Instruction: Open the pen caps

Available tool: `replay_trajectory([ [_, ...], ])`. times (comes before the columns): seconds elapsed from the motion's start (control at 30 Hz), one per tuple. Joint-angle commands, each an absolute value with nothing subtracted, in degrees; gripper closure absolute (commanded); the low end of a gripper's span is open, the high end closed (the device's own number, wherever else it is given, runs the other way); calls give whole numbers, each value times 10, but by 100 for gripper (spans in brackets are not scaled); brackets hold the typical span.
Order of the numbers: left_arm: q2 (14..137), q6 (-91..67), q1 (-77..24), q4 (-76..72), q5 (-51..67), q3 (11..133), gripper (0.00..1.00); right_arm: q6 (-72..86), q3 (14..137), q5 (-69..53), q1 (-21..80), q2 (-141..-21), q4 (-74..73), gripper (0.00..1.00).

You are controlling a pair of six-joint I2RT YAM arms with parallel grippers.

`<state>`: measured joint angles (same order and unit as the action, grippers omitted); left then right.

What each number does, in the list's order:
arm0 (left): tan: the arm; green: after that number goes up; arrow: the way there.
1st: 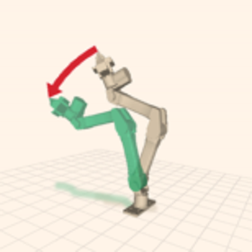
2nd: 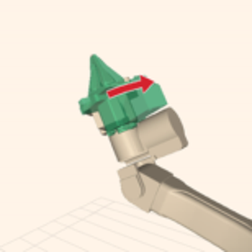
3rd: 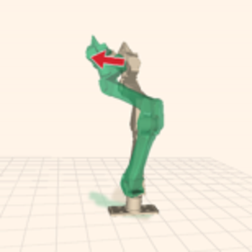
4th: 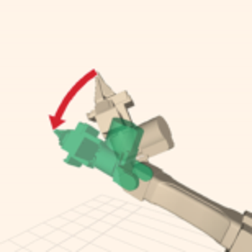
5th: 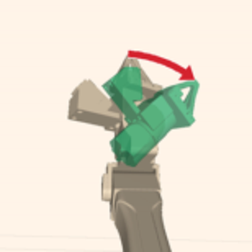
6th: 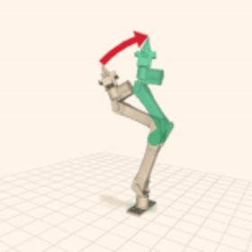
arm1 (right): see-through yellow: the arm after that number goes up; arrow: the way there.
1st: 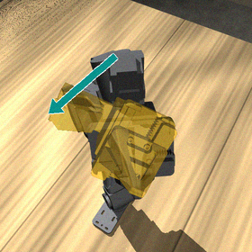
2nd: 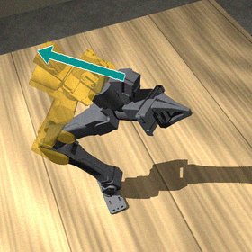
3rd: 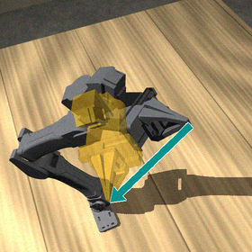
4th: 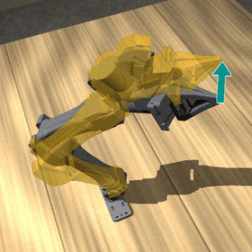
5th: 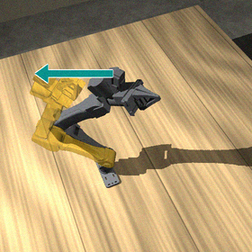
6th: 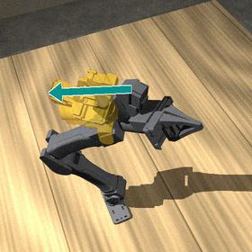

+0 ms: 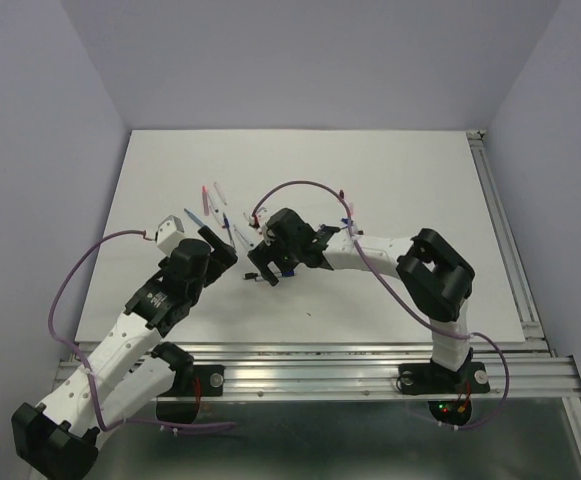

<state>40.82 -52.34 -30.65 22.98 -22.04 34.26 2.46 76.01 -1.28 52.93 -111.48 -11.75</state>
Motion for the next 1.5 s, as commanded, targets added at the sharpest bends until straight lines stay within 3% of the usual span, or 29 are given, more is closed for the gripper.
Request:
replay_trajectory([
  [0.0, 410, -515, -305, 223, -233, 345, 1, 18, 759, -9, 528, -1130, -126, 0],
  [0.8, 424, -520, -305, 229, -248, 351, 1, 111, 679, -23, 561, -1087, -147, 1],
  [1.2, 426, -521, -306, 230, -250, 351, 1, 120, 683, 17, 588, -1092, -168, 22],
  [1.3, 427, -522, -306, 231, -252, 352, 1, 123, 688, 25, 593, -1100, -178, 31],
  [1.47, 428, -524, -305, 234, -254, 353, 1, 115, 677, 4, 602, -1099, -171, 55],
])
